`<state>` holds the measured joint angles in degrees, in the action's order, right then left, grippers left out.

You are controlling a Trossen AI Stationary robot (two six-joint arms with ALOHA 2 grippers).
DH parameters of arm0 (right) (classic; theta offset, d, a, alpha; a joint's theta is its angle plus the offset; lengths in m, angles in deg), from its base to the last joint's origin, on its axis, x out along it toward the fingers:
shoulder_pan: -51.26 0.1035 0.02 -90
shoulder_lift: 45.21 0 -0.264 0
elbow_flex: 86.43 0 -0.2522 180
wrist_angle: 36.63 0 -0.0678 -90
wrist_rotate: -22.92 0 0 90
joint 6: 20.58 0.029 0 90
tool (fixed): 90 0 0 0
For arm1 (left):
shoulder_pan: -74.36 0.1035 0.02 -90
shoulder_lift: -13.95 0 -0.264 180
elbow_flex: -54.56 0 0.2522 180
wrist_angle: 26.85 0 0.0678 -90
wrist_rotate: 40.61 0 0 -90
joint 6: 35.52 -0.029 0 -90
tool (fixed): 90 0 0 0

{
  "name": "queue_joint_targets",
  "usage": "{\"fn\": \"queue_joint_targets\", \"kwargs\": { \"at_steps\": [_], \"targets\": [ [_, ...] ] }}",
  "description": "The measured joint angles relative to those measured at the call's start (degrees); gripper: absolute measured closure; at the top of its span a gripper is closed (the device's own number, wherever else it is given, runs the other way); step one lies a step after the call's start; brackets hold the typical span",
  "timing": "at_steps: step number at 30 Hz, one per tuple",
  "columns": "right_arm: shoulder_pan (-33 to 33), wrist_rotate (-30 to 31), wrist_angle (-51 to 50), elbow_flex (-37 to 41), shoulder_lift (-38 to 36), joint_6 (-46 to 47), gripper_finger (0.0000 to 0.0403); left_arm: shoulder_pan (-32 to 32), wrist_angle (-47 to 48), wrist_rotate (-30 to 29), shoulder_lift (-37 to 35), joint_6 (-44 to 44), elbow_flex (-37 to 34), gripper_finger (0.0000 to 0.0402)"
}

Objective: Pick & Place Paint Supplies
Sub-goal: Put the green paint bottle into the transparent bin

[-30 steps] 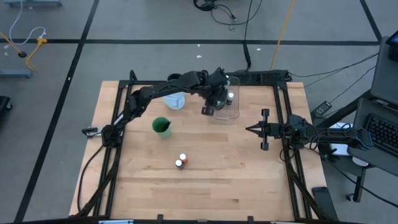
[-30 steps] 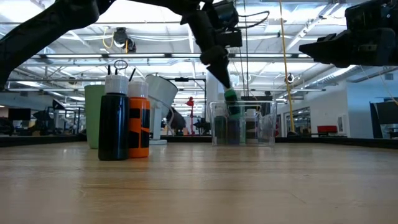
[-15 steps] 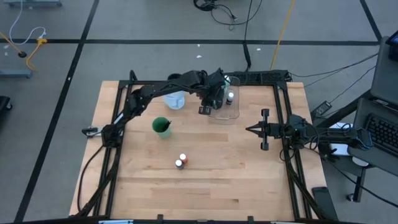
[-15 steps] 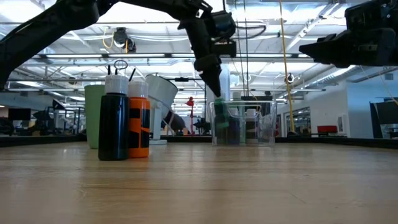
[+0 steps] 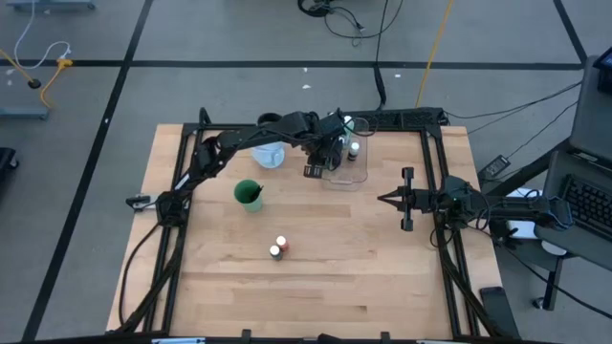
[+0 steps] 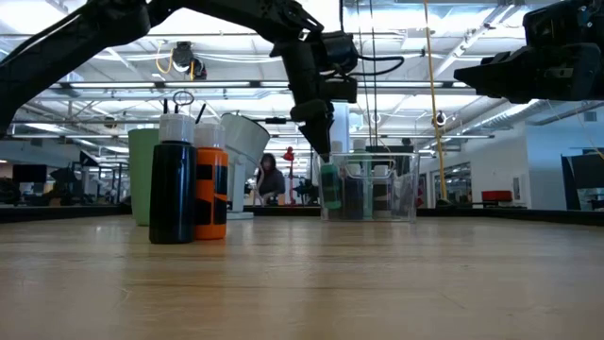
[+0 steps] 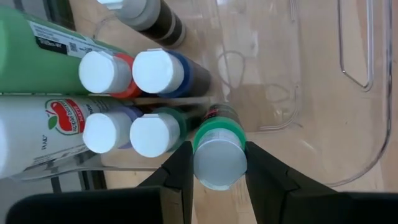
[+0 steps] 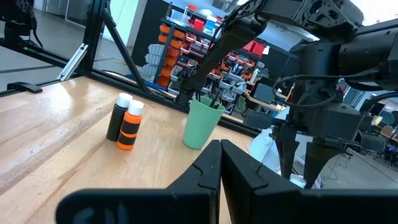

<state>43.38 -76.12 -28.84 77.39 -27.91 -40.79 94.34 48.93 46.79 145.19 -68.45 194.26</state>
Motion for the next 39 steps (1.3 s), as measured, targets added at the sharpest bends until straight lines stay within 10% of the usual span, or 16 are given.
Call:
{"fn": "queue_joint_targets", "kwargs": {
  "at_steps": [29,39],
  "targets": [
    [-0.02,-0.02,-0.37,-0.02,0.02,0.02,0.0399,0.00,-6.75,0.97,-0.06,-2.81,-4.66,0.0279],
    [0.00,-0.02,-0.44,-0.02,0.02,0.02,0.0399,-0.03,-7.87,-2.34,-0.04,-0.25,-4.66,0.0202]
  ]
}}
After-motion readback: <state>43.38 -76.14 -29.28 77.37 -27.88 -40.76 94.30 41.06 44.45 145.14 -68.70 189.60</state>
